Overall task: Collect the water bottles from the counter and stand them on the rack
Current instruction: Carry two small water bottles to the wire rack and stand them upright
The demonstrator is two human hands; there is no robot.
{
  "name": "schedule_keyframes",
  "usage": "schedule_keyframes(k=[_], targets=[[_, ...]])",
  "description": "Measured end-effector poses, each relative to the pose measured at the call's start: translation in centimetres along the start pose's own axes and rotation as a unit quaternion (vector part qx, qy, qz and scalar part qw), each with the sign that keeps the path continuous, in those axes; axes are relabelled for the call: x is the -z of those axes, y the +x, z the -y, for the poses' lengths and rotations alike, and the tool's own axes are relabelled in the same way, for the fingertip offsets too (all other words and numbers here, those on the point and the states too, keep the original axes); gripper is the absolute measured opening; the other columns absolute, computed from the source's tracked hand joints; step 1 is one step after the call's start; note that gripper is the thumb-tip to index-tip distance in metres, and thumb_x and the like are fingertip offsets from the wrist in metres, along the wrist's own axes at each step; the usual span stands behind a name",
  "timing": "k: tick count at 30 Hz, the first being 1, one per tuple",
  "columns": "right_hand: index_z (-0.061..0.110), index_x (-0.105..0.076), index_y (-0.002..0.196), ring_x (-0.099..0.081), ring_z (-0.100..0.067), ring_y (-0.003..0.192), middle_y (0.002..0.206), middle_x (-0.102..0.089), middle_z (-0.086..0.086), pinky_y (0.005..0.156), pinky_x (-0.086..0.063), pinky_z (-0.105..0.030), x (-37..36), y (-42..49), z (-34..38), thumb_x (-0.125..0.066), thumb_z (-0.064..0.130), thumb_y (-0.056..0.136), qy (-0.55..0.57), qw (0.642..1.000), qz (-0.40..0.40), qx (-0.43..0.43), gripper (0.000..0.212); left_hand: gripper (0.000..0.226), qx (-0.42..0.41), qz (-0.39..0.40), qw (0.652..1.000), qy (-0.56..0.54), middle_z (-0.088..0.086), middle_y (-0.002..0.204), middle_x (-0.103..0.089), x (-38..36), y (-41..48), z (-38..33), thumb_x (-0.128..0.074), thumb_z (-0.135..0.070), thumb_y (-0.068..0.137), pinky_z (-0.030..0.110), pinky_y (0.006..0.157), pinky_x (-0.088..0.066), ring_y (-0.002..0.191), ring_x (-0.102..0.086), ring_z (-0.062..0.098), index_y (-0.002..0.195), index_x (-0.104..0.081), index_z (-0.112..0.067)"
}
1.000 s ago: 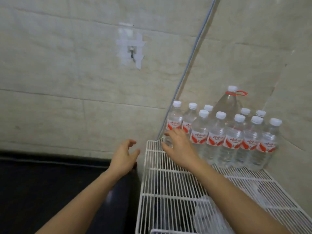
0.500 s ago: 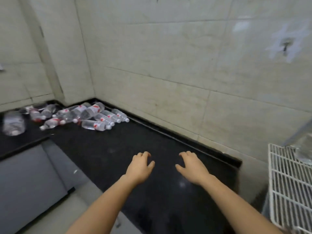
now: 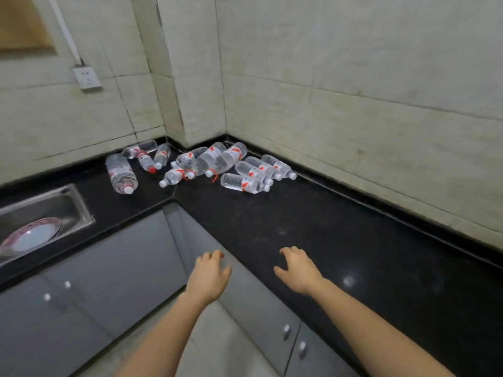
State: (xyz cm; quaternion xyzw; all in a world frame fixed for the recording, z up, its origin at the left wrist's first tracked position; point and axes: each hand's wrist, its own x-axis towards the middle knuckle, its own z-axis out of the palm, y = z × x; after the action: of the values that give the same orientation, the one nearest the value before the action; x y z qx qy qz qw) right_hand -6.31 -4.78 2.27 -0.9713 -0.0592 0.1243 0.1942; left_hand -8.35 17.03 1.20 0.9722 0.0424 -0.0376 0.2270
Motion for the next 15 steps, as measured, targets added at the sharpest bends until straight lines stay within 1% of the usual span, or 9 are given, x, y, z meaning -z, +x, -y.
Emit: schedule_keyframes(k=[3,7,10,15], targets=[[0.011,-0.034,0.145,-0.038,-0.026,0.131,0.141,-0.042,-0.008,0.105,-0.039,-0.039,-1.2,3.7,2.5,-0.05,0.037,0.096,-0.013,1.0,0.015,0.008,0.058,0.04,0.027,0.002,0.999,-0.017,0.009,0.131,-0.049,0.3,2.2,3.3,-0.044,-0.036,0.096,0.037,0.098,-0.04,0.12,-0.043,0.027,0.131,-0.044,-0.015],[0.013,-0.033,0.145,-0.037,-0.025,0.132,0.142,-0.041,-0.007,0.106,-0.037,-0.038,-2.0,9.1,4.5,-0.05,0.037,0.096,-0.019,0.999,0.03,0.008,0.058,0.04,0.023,0.012,1.0,-0.008,0.008,0.131,-0.048,-0.1,6.1,5.7,-0.042,-0.036,0.097,0.034,0.098,-0.04,0.122,-0.042,0.025,0.131,-0.043,-0.016],[0.012,-0.033,0.145,-0.036,-0.025,0.132,0.142,-0.04,-0.007,0.107,-0.037,-0.038,-2.0,13.8,4.9,-0.05,0.037,0.096,-0.009,1.0,0.024,0.003,0.058,0.042,0.013,0.023,1.0,0.003,0.007,0.134,-0.046,-0.3,10.9,6.2,-0.042,-0.035,0.097,0.035,0.101,-0.039,0.126,-0.039,0.025,0.134,-0.041,-0.016],[0.012,-0.035,0.144,-0.035,-0.025,0.133,0.142,-0.041,-0.007,0.107,-0.036,-0.038,-1.1,22.0,3.8,-0.051,0.037,0.095,0.024,0.999,0.009,-0.03,0.057,0.041,-0.031,0.058,0.997,0.028,0.006,0.134,-0.046,-0.5,20.4,5.1,-0.041,-0.034,0.097,0.035,0.102,-0.039,0.125,-0.039,0.024,0.134,-0.041,-0.016]])
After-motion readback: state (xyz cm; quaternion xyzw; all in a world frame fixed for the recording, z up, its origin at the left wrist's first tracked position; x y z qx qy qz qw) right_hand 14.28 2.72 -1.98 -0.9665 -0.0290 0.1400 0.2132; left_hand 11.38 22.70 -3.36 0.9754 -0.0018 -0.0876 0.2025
